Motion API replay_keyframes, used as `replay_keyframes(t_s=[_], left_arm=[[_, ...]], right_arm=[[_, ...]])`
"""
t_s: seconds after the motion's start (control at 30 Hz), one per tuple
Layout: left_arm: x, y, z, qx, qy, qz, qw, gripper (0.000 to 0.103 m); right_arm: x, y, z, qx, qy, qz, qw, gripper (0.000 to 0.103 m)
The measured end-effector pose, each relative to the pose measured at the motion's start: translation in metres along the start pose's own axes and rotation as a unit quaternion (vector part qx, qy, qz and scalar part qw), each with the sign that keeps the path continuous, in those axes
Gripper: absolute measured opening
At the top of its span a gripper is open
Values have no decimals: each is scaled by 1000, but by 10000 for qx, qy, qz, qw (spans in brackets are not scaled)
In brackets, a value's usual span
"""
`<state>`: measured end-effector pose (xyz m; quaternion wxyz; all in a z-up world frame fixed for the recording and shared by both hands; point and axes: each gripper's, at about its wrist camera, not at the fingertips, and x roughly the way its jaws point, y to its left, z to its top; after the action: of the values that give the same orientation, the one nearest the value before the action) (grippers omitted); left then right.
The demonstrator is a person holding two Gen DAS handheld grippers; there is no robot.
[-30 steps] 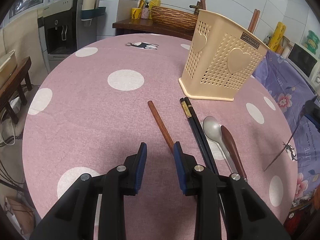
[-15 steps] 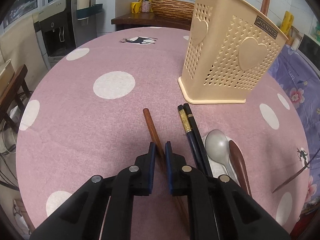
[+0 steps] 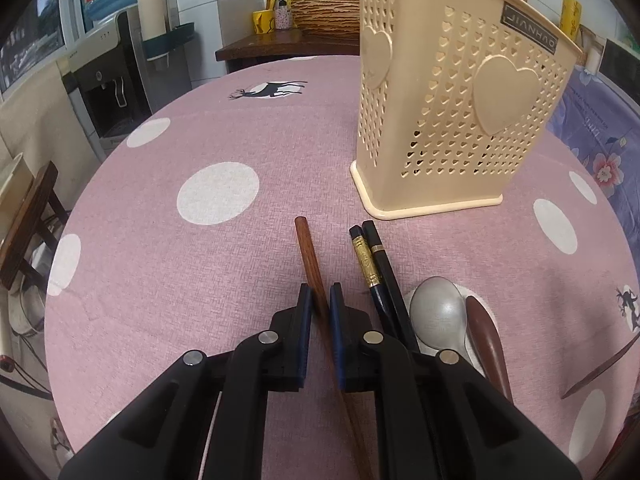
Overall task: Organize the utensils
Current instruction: 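Close the left tool on the last brown chopstick and lift it, then carry the brown chopstick with the left tool while the right tool carries the spoon to the holder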
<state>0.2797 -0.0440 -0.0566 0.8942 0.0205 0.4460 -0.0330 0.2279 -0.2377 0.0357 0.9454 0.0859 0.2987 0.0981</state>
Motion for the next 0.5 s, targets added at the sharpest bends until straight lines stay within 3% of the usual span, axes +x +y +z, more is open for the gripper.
replay_keyframes(t_s=[0.33,0.5], left_arm=[[-1,0,2,-53,-109,-74,9999,8],[-25,12,10,-254,-516,-336,9978,8]], right_arm=[[-1,-2,-1,59,-39,-13,10000,38],[-2,-5,-3,102,-70,19,9999,38]])
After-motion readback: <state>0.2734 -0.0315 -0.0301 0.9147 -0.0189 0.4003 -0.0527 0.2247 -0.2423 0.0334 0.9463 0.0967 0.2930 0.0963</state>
